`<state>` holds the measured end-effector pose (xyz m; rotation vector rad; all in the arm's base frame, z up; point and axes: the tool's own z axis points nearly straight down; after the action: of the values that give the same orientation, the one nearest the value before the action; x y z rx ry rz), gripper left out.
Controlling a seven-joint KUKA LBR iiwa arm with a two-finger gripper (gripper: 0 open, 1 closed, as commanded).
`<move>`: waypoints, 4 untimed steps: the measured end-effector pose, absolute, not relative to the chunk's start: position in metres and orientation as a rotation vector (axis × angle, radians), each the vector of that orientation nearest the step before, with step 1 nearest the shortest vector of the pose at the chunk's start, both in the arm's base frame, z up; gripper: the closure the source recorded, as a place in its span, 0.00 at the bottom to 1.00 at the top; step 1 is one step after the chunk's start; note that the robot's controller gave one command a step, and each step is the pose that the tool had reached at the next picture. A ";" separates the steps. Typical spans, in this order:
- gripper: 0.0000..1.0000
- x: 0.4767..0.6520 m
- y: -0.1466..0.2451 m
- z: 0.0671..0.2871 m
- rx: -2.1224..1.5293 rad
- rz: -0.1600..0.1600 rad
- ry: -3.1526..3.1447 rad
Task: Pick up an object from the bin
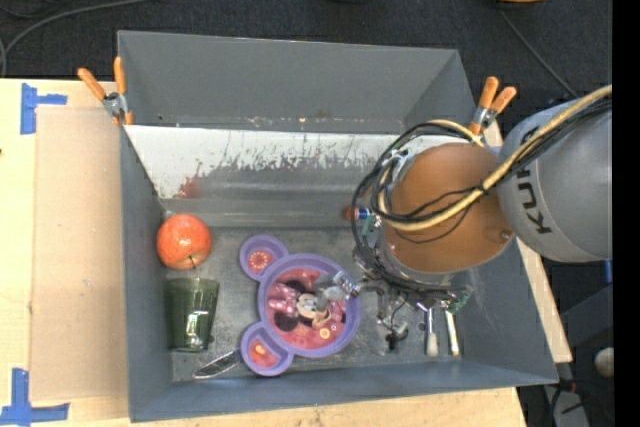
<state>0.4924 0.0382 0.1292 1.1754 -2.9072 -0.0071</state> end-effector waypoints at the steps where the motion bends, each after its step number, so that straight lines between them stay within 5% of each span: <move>1: 0.00 0.480 0.072 0.087 0.988 -0.005 -2.979; 2: 1.00 0.514 0.015 0.071 1.615 -0.002 -2.700; 4: 1.00 0.513 0.016 0.084 1.609 -0.004 -2.702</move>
Offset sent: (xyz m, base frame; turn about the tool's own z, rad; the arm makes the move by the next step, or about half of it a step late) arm 0.0198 -0.0234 -0.0592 -0.3144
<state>0.5134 0.0161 0.0836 1.6092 -2.7023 -0.0039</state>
